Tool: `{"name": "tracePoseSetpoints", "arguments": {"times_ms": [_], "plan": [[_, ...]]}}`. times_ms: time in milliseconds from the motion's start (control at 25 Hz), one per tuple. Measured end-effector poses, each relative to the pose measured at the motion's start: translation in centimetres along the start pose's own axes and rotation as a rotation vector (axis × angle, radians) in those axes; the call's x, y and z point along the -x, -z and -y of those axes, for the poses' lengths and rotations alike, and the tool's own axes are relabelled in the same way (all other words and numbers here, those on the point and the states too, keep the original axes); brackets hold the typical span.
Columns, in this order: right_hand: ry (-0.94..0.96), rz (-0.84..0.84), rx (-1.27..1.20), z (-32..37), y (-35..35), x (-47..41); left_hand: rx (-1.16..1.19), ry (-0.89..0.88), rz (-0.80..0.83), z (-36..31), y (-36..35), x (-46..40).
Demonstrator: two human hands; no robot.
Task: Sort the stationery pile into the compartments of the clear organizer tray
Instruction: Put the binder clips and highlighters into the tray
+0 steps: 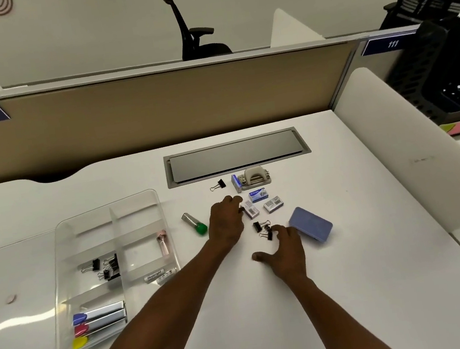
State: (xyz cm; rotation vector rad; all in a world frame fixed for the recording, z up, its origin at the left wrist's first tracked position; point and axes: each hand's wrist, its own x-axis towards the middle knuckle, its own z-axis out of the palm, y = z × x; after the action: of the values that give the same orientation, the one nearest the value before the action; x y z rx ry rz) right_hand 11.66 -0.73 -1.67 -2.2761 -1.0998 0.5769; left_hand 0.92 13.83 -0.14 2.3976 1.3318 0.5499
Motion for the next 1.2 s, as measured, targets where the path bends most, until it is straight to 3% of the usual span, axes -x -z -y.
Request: {"name": "tracePoseSetpoints", "arguments": {"times_ms": [200,400,560,680,840,920,1000,1080,1200], "plan": [[0.018,-0.252,-0.075,0.0,-1.8,0.5,0.449,0.253,-0.209,-0.5,3.3,3.3],[0.080,-0.312,-0.096,0.7,-2.2,1.2,0.916,0.608,-0.064,-2.3,4.1,9.8],[-0.079,-0.224,-0.372,1.7,-0.9,2.4,1.115,0.846,0.084,-2.6,2.2,13.2],[-0.185,-0.021,-0.550,3.2,-0.7,3.4,1.234,0.983,0.131,-2.4,2.2,12.5],[-0.002,0.136,-0.460,4.5,-1.0,5.0,1.328,0.975,0.191,-1.4,2.6,11.8],[-0.026,0.089,-0.503,4.8,-0.9,4.7,1.263,0.963,0.148,-0.9,2.7,12.0],[-0.079,-0.063,-0.492,4.8,-0.7,3.5,1.287,0.977,0.111,-0.6,2.8,12.2],[-0.023,-0.178,-0.307,4.3,-0.4,1.6,1.311,1.008,0.094,-0.6,3.2,12.4],[0.111,-0.025,0.088,3.4,-0.5,-0.9,1.384,1.040,0.083,-0.5,3.4,12.6]]}}
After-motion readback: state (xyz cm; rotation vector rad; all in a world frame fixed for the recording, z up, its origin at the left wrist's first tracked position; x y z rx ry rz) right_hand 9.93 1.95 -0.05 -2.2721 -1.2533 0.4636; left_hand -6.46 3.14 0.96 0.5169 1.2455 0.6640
